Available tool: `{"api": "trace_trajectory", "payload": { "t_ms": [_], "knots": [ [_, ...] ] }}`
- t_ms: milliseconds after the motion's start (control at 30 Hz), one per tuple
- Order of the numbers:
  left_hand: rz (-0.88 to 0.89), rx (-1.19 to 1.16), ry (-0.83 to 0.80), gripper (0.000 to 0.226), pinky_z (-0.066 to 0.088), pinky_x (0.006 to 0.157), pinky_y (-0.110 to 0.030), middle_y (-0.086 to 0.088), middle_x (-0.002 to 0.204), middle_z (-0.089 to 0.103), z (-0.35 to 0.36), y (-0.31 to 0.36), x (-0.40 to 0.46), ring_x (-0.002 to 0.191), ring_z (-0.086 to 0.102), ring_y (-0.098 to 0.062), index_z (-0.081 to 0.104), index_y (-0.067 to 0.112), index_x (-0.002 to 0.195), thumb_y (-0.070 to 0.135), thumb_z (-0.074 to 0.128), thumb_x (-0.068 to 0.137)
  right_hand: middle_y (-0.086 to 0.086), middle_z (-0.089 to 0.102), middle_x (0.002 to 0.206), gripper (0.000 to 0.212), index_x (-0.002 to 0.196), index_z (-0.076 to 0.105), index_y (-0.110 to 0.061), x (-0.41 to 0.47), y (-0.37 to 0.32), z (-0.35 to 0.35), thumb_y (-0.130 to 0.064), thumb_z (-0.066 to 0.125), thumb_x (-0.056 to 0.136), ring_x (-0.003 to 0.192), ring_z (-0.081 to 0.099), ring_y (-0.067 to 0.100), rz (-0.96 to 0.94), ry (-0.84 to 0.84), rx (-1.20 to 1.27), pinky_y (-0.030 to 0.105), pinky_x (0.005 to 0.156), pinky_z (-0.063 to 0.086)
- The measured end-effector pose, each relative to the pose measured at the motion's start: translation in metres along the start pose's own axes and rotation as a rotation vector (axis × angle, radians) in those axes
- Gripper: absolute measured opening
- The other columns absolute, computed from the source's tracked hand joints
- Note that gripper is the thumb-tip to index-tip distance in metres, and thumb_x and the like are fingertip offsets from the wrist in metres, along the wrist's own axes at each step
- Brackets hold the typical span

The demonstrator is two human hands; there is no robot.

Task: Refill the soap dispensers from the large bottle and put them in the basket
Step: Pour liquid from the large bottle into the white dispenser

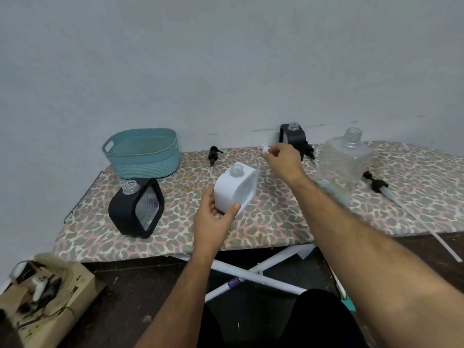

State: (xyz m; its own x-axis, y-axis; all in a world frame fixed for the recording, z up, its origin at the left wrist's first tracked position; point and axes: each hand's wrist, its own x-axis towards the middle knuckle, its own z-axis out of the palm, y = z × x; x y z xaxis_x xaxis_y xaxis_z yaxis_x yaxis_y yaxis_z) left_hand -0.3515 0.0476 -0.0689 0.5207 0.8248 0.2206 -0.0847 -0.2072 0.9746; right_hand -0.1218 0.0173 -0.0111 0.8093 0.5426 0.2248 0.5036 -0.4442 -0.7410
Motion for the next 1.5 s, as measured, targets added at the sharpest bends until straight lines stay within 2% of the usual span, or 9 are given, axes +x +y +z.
{"api": "trace_trajectory", "payload": {
  "t_ms": [400, 600, 900, 1033, 1133, 1233, 1300, 1400, 1500],
  "knots": [
    [-0.001, 0.025, -0.024, 0.056, 0.056, 0.089, -0.031, 0.02, 0.124, 0.061, -0.001, -0.001, 0.004, 0.115, 0.061, -0.005, 0.051, 0.068, 0.113, 0.04, 0.079, 0.073, 0.014, 0.056, 0.137, 0.05, 0.141, 0.047, -0.011, 0.07, 0.01, 0.049, -0.021, 0.061, 0.095, 0.12, 0.056, 0.03, 0.045, -0.125, -0.133, 0.036, 0.1, 0.047],
    [-0.022, 0.037, -0.033, 0.061, 0.052, 0.085, -0.017, 0.019, 0.127, 0.058, -0.002, -0.003, 0.007, 0.115, 0.059, 0.002, 0.048, 0.052, 0.123, 0.021, 0.08, 0.081, 0.015, 0.057, 0.136, 0.045, 0.14, 0.049, -0.015, 0.089, 0.017, 0.065, -0.017, 0.054, 0.095, 0.123, 0.054, 0.034, 0.062, -0.143, -0.274, 0.035, 0.099, 0.046],
    [-0.032, 0.012, -0.027, 0.053, 0.052, 0.082, -0.016, 0.015, 0.122, 0.062, -0.003, -0.004, 0.007, 0.112, 0.061, 0.0, 0.054, 0.039, 0.123, 0.017, 0.079, 0.082, 0.017, 0.059, 0.124, 0.046, 0.138, 0.047, -0.014, 0.095, 0.016, 0.071, -0.017, 0.052, 0.092, 0.111, 0.058, 0.036, 0.063, -0.11, -0.348, 0.036, 0.083, 0.05],
    [-0.025, -0.019, 0.001, 0.051, 0.052, 0.08, -0.014, 0.021, 0.114, 0.064, -0.004, -0.003, 0.008, 0.106, 0.063, 0.004, 0.054, 0.042, 0.116, 0.008, 0.076, 0.084, 0.018, 0.056, 0.127, 0.05, 0.137, 0.05, -0.015, 0.081, 0.009, 0.068, -0.025, 0.056, 0.088, 0.115, 0.054, 0.036, -0.004, -0.062, -0.377, 0.042, 0.092, 0.051],
    [-0.035, -0.064, 0.024, 0.054, 0.055, 0.084, -0.02, 0.018, 0.115, 0.065, -0.005, -0.003, 0.009, 0.107, 0.065, 0.0, 0.055, 0.044, 0.113, 0.003, 0.075, 0.083, 0.012, 0.063, 0.124, 0.042, 0.126, 0.062, -0.012, 0.057, -0.003, 0.062, -0.03, 0.063, 0.088, 0.111, 0.06, 0.027, -0.111, -0.042, -0.228, 0.038, 0.096, 0.05],
    [-0.032, -0.078, 0.045, 0.052, 0.058, 0.087, -0.035, 0.006, 0.119, 0.065, -0.005, -0.001, 0.011, 0.109, 0.066, -0.006, 0.058, 0.043, 0.11, 0.005, 0.078, 0.081, 0.002, 0.071, 0.092, 0.024, 0.095, 0.072, -0.011, 0.026, -0.014, 0.051, -0.034, 0.064, 0.089, 0.084, 0.063, 0.017, -0.14, -0.187, 0.0, 0.027, 0.075, 0.047],
    [-0.025, -0.063, 0.073, 0.05, 0.059, 0.086, -0.045, 0.003, 0.118, 0.066, -0.005, -0.001, 0.01, 0.108, 0.067, -0.011, 0.061, 0.044, 0.108, 0.008, 0.08, 0.08, -0.002, 0.064, 0.07, 0.035, 0.076, 0.064, -0.009, 0.004, -0.018, 0.042, -0.04, 0.06, 0.093, 0.064, 0.057, 0.014, -0.04, -0.34, 0.25, 0.024, 0.059, 0.045],
    [-0.042, -0.045, 0.147, 0.046, 0.059, 0.085, -0.047, 0.003, 0.114, 0.067, -0.007, 0.001, 0.005, 0.104, 0.068, -0.012, 0.064, 0.048, 0.099, 0.015, 0.083, 0.074, 0.001, 0.071, 0.084, 0.054, 0.087, 0.068, -0.011, -0.022, -0.023, 0.032, -0.059, 0.044, 0.096, 0.076, 0.067, 0.019, 0.214, -0.525, 0.541, 0.03, 0.066, 0.053],
    [-0.044, -0.004, 0.213, 0.043, 0.059, 0.085, -0.043, 0.003, 0.113, 0.068, -0.015, 0.003, 0.0, 0.102, 0.068, -0.01, 0.063, 0.046, 0.101, 0.025, 0.084, 0.07, 0.007, 0.074, 0.097, 0.054, 0.096, 0.072, -0.015, -0.039, -0.029, 0.039, -0.059, 0.041, 0.097, 0.091, 0.069, 0.026, 0.199, -0.613, 0.617, 0.04, 0.08, 0.057]
  ]
}}
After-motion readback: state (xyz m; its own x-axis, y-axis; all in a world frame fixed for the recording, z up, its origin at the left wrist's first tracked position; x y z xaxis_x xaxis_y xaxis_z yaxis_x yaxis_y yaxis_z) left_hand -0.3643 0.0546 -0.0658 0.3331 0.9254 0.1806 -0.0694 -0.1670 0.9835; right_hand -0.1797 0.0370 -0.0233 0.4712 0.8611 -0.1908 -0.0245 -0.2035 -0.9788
